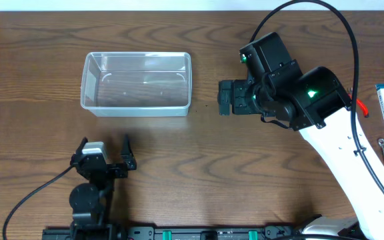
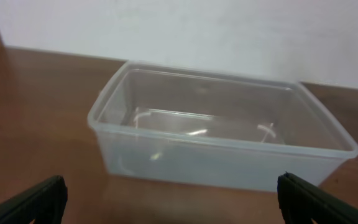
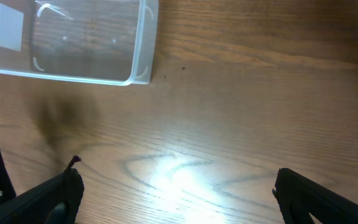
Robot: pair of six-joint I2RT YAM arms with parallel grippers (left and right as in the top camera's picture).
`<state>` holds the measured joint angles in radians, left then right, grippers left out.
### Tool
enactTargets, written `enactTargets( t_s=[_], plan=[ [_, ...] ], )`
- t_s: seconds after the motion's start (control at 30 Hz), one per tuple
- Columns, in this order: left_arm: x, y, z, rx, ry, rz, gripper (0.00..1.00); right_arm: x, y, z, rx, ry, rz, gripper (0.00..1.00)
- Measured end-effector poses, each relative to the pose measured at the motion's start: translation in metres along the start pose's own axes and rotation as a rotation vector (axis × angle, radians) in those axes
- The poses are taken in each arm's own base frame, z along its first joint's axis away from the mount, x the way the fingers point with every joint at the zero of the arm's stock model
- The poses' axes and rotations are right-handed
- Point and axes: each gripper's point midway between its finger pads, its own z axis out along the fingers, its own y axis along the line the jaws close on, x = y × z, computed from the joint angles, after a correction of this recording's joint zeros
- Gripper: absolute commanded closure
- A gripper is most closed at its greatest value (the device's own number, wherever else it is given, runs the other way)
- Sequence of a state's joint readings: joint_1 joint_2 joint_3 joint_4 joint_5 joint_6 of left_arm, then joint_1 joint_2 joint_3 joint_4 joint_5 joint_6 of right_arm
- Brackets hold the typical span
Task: Pack container
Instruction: 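Raise the left gripper toward the container's left end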
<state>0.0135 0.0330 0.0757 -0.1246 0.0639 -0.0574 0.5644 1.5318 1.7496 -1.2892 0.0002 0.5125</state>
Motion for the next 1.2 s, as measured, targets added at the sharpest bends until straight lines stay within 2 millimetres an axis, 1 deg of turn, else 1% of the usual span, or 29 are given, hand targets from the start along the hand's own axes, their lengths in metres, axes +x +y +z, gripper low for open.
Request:
enactTargets(
  t_s=[0.07,0.13,0.2,0.3,0.37,0.5,0.53,0.63,0.73,0.83,0.9,0.97,1.03,1.1,1.2],
  plan=[
    [-0.003,0.006,-0.005,-0.034,0.061,-0.023,0.02,0.0,0.0,0.0,-0.002,0.0,0.0,0.01],
    [-0.015,0.012,-0.009,-0.074,0.104,-0.038,0.02,0.0,0.001,0.0,-0.004,0.001,0.003,0.01],
    [-0.036,0.019,-0.012,-0.115,0.128,-0.047,0.02,0.0,0.001,0.0,-0.005,0.0,0.003,0.01],
    [-0.076,0.03,-0.01,-0.176,0.151,-0.054,0.02,-0.002,0.002,-0.001,-0.009,-0.006,0.004,0.01],
    [-0.106,0.037,-0.003,-0.206,0.161,-0.055,0.02,-0.003,0.003,-0.001,-0.011,-0.01,0.003,0.01],
    [-0.154,0.045,0.014,-0.216,0.198,-0.064,0.02,-0.006,0.004,-0.001,-0.019,-0.023,0.004,0.01],
    [-0.165,0.046,0.02,-0.198,0.221,-0.065,0.02,-0.006,0.004,-0.001,-0.019,-0.024,0.004,0.01],
    [-0.182,0.043,0.037,-0.115,0.312,-0.092,0.02,-0.006,0.004,-0.001,-0.02,-0.023,0.003,0.01],
    [-0.182,0.04,0.056,-0.012,0.434,-0.166,0.02,-0.006,0.004,-0.001,-0.02,-0.024,0.004,0.01],
    [-0.174,0.036,0.077,0.095,0.523,-0.252,0.02,-0.006,0.005,-0.001,-0.021,-0.025,0.004,0.01],
    [-0.163,0.031,0.089,0.158,0.57,-0.316,0.02,-0.006,0.005,-0.001,-0.022,-0.025,0.003,0.01],
    [-0.147,0.025,0.092,0.195,0.643,-0.397,0.02,-0.006,0.005,-0.001,-0.022,-0.025,0.003,0.01],
    [-0.137,0.022,0.094,0.218,0.686,-0.439,0.02,-0.006,0.005,-0.001,-0.023,-0.024,0.003,0.01],
    [-0.136,0.02,0.096,0.238,0.689,-0.447,0.02,-0.006,0.005,-0.001,-0.023,-0.025,0.004,0.01],
    [-0.141,0.019,0.095,0.244,0.675,-0.438,0.02,-0.009,0.006,-0.001,-0.028,-0.035,0.003,0.01]
  ],
)
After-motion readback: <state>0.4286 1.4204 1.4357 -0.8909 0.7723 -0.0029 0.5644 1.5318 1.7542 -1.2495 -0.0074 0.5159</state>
